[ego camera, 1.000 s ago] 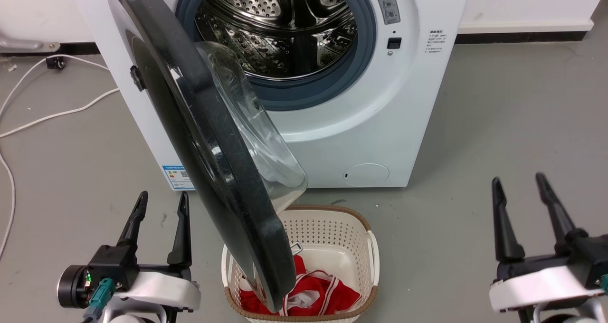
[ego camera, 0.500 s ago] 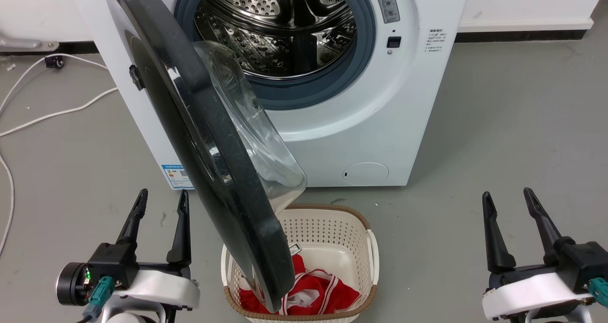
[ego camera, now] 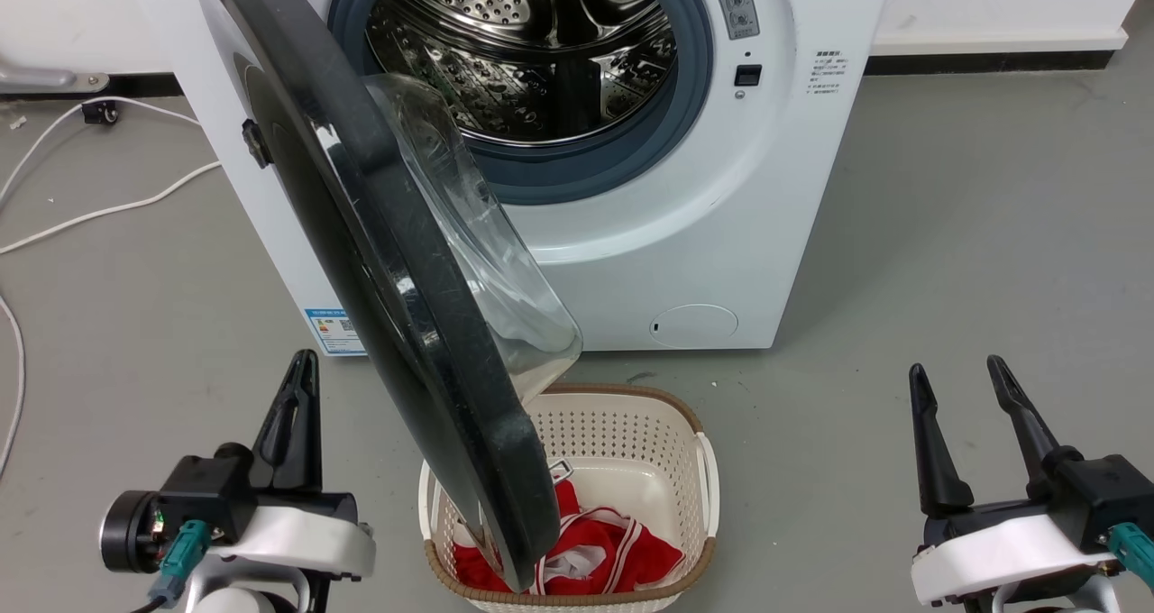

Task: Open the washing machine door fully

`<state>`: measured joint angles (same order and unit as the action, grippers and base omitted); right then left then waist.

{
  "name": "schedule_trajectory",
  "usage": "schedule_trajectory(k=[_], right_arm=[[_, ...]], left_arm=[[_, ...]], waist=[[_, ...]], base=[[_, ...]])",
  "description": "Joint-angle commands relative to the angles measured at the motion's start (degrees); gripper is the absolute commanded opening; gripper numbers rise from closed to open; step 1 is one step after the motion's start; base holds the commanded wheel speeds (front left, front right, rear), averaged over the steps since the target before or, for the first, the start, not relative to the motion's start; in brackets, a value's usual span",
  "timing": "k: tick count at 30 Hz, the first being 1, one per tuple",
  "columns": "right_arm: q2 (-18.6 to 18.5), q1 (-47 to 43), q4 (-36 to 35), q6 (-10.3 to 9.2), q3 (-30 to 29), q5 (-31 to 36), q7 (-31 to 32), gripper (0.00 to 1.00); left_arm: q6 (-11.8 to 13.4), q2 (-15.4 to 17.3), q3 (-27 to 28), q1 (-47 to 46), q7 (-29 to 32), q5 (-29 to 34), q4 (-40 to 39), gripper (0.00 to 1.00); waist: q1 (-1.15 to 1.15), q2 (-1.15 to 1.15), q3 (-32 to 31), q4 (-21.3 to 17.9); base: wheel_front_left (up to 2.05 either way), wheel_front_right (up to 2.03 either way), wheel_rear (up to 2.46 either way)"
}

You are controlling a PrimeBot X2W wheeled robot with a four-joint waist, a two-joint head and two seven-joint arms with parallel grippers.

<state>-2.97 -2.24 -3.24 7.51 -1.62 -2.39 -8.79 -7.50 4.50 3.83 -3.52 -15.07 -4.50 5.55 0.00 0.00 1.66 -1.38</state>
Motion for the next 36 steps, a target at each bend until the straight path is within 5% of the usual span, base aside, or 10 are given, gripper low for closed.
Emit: schedule_trajectory(k=[1, 23, 31, 36], right_arm=[[0.18, 0.87, 0.15, -0.04, -0.04, 0.08, -0.01, 1.00], [0.17, 0.84, 0.54, -0.04, -0.53, -1.04, 0.57, 1.00], [0.17, 0.36, 0.91, -0.04, 0.16, -1.04, 0.60, 1.00], [0.16, -0.10, 1.00, -0.04, 0.30, -1.29, 0.68, 1.00]], left_arm=[[0.02, 0.07, 0.23, -0.82, -0.14, -0.21, -0.49, 0.00], [0.25, 0.40, 0.44, -8.30, -0.13, 2.75, -31.37, 0.00], [0.07, 1.18, -8.43, -6.28, 0.16, 1.14, -38.34, 0.00], [0.02, 1.73, -17.56, -2.53, 5.45, -2.86, -37.83, 0.00]], waist=[[0.00, 0.00, 0.04, 0.02], [0.00, 0.00, 0.05, 0.53], [0.00, 0.00, -0.67, -0.25], [0.00, 0.00, -1.03, -0.35]], base=[[0.00, 0.00, 0.00], [0.00, 0.00, 0.00], [0.00, 0.00, 0.00], [0.00, 0.00, 0.00]])
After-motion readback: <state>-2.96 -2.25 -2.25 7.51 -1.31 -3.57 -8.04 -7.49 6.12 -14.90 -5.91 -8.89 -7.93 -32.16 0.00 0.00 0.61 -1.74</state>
